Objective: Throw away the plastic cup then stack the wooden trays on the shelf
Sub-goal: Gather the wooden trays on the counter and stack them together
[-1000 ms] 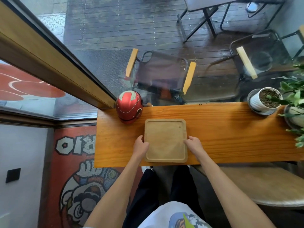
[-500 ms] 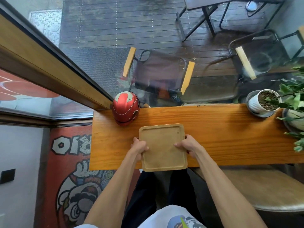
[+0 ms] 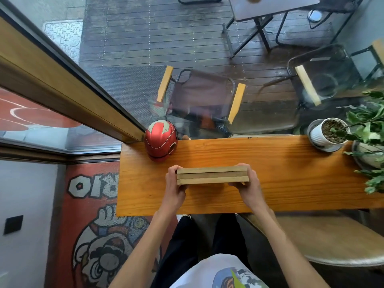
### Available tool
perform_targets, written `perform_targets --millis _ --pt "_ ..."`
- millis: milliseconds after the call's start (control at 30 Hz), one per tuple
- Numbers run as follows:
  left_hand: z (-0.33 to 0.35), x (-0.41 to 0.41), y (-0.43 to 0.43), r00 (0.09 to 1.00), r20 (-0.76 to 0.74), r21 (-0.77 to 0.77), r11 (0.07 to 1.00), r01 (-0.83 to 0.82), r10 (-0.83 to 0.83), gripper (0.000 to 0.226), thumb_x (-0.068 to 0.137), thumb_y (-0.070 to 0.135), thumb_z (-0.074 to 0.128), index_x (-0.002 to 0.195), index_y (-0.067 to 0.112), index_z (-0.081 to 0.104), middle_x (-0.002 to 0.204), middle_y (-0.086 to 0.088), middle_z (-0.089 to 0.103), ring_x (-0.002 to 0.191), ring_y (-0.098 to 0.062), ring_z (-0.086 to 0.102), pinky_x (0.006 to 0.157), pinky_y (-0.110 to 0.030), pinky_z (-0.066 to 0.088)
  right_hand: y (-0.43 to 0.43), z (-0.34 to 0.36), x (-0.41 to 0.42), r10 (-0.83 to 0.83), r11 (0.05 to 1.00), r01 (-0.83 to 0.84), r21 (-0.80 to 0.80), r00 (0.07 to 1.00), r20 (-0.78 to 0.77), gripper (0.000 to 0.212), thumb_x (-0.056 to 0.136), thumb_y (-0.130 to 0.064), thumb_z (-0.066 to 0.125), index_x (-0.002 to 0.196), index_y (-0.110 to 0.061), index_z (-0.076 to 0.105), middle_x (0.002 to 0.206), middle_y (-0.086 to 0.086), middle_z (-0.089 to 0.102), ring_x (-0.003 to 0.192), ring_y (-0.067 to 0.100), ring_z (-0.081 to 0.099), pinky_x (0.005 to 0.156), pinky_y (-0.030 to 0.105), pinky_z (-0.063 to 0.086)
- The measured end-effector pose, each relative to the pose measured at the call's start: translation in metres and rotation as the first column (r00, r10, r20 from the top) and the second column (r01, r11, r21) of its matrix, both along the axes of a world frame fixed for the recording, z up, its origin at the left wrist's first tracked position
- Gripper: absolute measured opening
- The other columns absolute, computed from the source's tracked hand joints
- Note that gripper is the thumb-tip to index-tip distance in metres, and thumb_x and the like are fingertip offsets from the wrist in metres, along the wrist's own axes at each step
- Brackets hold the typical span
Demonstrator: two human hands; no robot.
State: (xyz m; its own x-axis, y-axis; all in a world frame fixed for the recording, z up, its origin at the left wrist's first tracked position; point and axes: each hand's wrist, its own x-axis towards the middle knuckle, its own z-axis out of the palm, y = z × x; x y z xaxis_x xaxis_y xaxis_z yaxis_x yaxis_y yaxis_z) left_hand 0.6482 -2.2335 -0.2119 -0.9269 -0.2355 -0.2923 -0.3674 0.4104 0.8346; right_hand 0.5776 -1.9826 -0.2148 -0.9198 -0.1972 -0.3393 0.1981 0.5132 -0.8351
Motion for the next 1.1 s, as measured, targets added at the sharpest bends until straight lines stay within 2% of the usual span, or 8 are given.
perform_targets --millis 200,400,500,600,733,867,1000,1100 --pt "-0.014 0.015 -0.001 0.999 0.026 -0.036 0.999 0.035 -0.034 0.064 0.073 -0.02 0.063 0.118 0.021 0.042 0.117 0.001 0.047 0.108 -0.023 0.045 0.088 -0.037 0.044 0.0 -0.016 0.025 -0.005 0.997 0.008 0.075 0.999 -0.041 0.051 0.082 0.0 0.074 0.116 -0.032 0.055 0.113 -0.029 0.051 0.115 0.017 0.048 0.091 0.038 0.048" --pt "-0.008 0.01 -0.005 0.996 0.091 0.109 0.994 0.011 -0.021 0.072 0.076 -0.012 0.068 0.121 0.036 0.037 0.125 -0.001 0.049 0.114 -0.023 0.05 0.095 -0.04 0.047 0.003 -0.011 0.017 0.03 1.0 -0.03 -0.002 0.996 0.084 0.07 0.08 0.001 0.075 0.129 -0.041 0.048 0.133 -0.006 0.053 0.129 0.021 0.044 0.105 0.043 0.042" --pt "0.006 0.008 -0.003 0.991 0.129 0.234 0.972 -0.004 -0.027 0.075 0.079 -0.011 0.069 0.131 0.034 0.038 0.137 0.011 0.044 0.126 -0.009 0.045 0.106 -0.035 0.042 0.006 0.004 0.014 0.103 0.982 -0.054 -0.183 0.958 0.268 0.104 0.076 -0.021 0.083 0.155 -0.036 0.017 0.162 -0.007 0.023 0.146 0.01 0.023 0.116 0.036 0.022" --pt "0.012 0.007 0.004 0.987 0.162 0.294 0.955 -0.041 -0.008 0.083 0.078 -0.007 0.072 0.141 0.032 0.036 0.158 0.005 0.026 0.145 -0.013 0.025 0.118 -0.047 0.03 0.0 0.016 0.02 0.092 0.976 -0.02 -0.218 0.942 0.323 0.126 0.065 -0.045 0.087 0.156 -0.04 0.0 0.162 -0.009 0.015 0.143 0.008 0.018 0.116 0.039 0.017" --pt "0.024 0.011 0.006 0.978 0.207 0.313 0.948 -0.054 -0.012 0.104 0.062 0.055 0.084 0.148 0.04 0.027 0.164 0.009 0.011 0.147 -0.012 0.017 0.119 -0.047 0.023 -0.004 0.028 0.025 0.067 0.98 0.004 -0.199 0.936 0.347 0.14 0.049 -0.067 0.085 0.156 -0.038 -0.001 0.158 -0.013 0.018 0.141 0.01 0.021 0.117 0.046 0.021" --pt "0.03 0.013 0.002 0.971 0.233 0.324 0.946 -0.024 -0.055 0.127 0.048 0.09 0.062 0.153 0.035 0.017 0.164 0.01 0.007 0.146 -0.012 0.017 0.116 -0.042 0.022 -0.004 0.035 0.024 0.09 0.987 -0.034 -0.159 0.928 0.362 0.15 0.034 -0.089 0.07 0.155 -0.04 -0.003 0.165 -0.006 0.008 0.142 0.012 0.017 0.117 0.051 0.02" --pt "0.034 0.014 0.011 0.972 0.236 0.34 0.937 -0.074 -0.009 0.095 0.068 0.091 0.039 0.146 0.037 0.029 0.164 0.012 0.008 0.149 -0.015 0.014 0.117 -0.045 0.019 -0.007 0.032 0.03 0.038 0.978 0.041 -0.204 0.928 0.371 0.125 0.046 -0.1 0.047 0.153 -0.048 0.009 0.166 -0.011 0.007 0.149 0.023 0.015 0.116 0.058 0.019" --pt "0.036 0.01 0.017 0.971 0.221 0.346 0.924 -0.165 0.091 0.057 0.094 0.061 0.03 0.142 0.031 0.04 0.162 0.008 0.019 0.147 -0.011 0.019 0.119 -0.039 0.02 -0.015 0.03 0.034 -0.081 0.968 0.16 -0.195 0.93 0.358 0.11 0.055 -0.1 0.037 0.15 -0.046 0.025 0.163 -0.009 0.022 0.147 0.023 0.024 0.115 0.055 0.023"
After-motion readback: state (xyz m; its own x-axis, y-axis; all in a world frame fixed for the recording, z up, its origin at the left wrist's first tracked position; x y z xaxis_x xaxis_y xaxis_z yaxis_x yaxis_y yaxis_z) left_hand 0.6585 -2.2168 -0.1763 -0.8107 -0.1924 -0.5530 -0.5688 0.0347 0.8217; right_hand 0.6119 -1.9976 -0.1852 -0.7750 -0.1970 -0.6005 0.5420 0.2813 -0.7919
